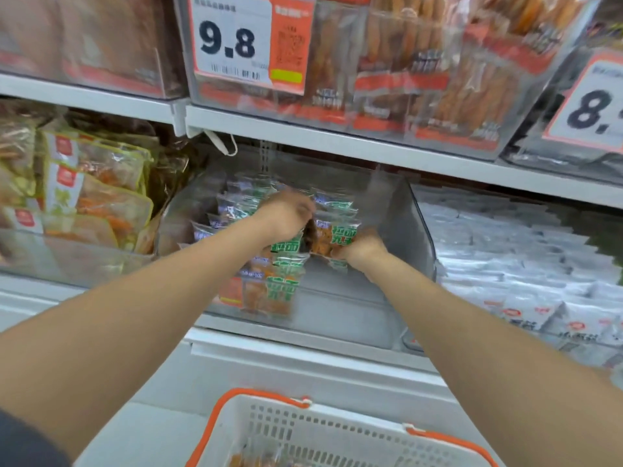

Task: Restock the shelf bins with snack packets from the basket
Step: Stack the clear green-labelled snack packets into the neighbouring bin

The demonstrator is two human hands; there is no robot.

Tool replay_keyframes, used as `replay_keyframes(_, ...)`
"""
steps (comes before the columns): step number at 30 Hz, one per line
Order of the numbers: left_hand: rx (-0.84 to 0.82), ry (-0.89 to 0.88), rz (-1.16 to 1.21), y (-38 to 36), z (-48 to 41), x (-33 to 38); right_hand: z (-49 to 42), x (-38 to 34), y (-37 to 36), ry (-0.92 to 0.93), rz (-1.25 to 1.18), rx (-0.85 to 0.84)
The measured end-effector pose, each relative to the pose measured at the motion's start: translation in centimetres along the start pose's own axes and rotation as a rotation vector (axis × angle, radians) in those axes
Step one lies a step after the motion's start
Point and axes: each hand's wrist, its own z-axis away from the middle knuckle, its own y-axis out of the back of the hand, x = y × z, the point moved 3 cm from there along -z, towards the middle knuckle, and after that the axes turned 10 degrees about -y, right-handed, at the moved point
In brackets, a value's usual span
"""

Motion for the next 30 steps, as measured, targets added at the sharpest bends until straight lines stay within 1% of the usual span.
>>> replay_keyframes(2, -0.028, -0.005, -0.18, 0.1, -0.5, -0.2, -1.3, -0.2, -0.9, -0.005, -0.009, 0.023)
replay_keyframes(3, -0.036, -0.011, -0.255, 0.2, -0.5, -0.2, -1.7, -0.3, -1.1, -0.008, 0.032, 0.039)
replay_keyframes(5, -0.063, -0.013, -0.317, 0.4, -0.3, -0.2, -1.6, -0.6, -1.1, -0.028, 0.122, 0.041)
replay_keyframes(7, -0.078, -0.02, -0.267, 0.3, -0.2, -0.5, -1.7, -0.7, -1.0, -0.029, 0.155, 0.025)
replay_keyframes(9, -0.049, -0.027, -0.185, 0.3, 0.0, -1.0, -1.6, -0.8, -1.2, -0.014, 0.155, 0.01)
replay_keyframes(13, -0.086, -0.057, -0.241, -0.1, -0.1, -1.5, -1.2, -0.4, -1.4, -0.01, 0.105, -0.043)
replay_keyframes(16, -0.056, -0.051, -0.16, 0.3, 0.3, -1.4, -0.5, -0.3, -0.9, -0.011, 0.032, -0.039)
replay_keyframes(18, -0.033, -0.071, -0.129, 0.6, 0.5, -1.5, -0.5, -0.2, -0.8, -0.018, 0.039, -0.013)
replay_keyframes(20, -0.055, -0.075, -0.148, 0.6, 0.5, -1.8, -0.5, -0.1, -0.8, -0.033, 0.067, -0.001)
replay_keyframes(24, -0.139, -0.098, -0.245, 0.0, 0.4, -2.3, -0.3, -0.1, -0.9, -0.058, 0.009, -0.025)
replay_keyframes(26, -0.171, -0.107, -0.304, -0.1, 0.5, -2.4, 0.2, -0.2, -0.7, -0.067, 0.047, -0.011)
replay_keyframes(28, -0.167, -0.101, -0.319, 0.0, 0.8, -2.3, 0.8, -0.4, -0.2, -0.058, 0.097, 0.013)
replay_keyframes(30, -0.101, -0.099, -0.311, 0.2, 1.3, -1.9, 2.3, -0.7, 0.9, -0.002, 0.104, 0.059)
